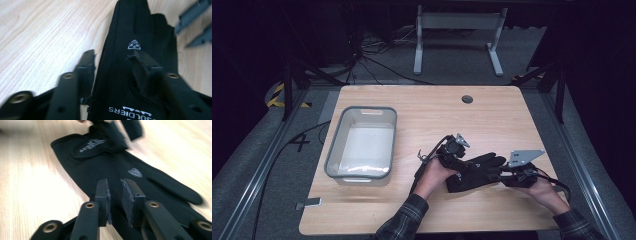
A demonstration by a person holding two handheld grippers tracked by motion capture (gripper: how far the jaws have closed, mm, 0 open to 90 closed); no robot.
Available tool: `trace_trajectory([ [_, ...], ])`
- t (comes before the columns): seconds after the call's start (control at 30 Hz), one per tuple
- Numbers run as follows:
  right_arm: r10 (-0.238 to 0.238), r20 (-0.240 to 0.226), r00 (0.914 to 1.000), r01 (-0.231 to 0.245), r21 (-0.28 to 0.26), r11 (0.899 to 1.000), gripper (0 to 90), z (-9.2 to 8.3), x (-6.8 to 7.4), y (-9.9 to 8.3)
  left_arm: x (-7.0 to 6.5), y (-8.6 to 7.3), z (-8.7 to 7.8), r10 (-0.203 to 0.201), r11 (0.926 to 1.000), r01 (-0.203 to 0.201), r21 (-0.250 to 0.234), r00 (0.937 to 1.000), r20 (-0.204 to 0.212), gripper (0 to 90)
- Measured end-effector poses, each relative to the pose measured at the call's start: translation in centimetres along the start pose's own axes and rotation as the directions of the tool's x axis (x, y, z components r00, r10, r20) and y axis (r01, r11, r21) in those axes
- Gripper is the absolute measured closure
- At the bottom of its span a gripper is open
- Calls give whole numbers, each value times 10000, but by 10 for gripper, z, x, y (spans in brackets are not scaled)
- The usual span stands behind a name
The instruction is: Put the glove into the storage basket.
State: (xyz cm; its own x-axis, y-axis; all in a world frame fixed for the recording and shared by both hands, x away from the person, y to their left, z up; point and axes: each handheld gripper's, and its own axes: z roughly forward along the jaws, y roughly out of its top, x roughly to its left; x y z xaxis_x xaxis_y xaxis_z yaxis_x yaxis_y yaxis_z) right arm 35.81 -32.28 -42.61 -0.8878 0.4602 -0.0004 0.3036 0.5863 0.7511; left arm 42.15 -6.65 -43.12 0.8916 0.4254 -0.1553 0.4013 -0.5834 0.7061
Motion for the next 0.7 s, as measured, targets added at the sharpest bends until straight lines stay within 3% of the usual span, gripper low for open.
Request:
trace_trajectory([
  [0.2,759,1290,9887,-759,-44,9971,483,-29,-11,-29,0,0,5,218,9997,-222,107,9993,290,308],
  [0.3,1313,1447,9807,-1307,-140,9913,403,-39,-16,-43,-2,0,10,392,9990,-400,181,9983,420,238],
  [0.4,1535,1778,9720,-1562,9,9877,336,-42,-22,-55,-4,0,16,702,9965,-726,422,9960,547,179],
  [0.57,1850,2222,9573,-1906,39,9817,253,-43,-32,-65,-11,-1,30,1205,9886,-1241,850,9916,465,146],
  [0.7,1922,2330,9533,-2006,128,9796,226,-40,-36,-68,-13,-2,35,1263,9863,-1315,994,9904,570,142],
])
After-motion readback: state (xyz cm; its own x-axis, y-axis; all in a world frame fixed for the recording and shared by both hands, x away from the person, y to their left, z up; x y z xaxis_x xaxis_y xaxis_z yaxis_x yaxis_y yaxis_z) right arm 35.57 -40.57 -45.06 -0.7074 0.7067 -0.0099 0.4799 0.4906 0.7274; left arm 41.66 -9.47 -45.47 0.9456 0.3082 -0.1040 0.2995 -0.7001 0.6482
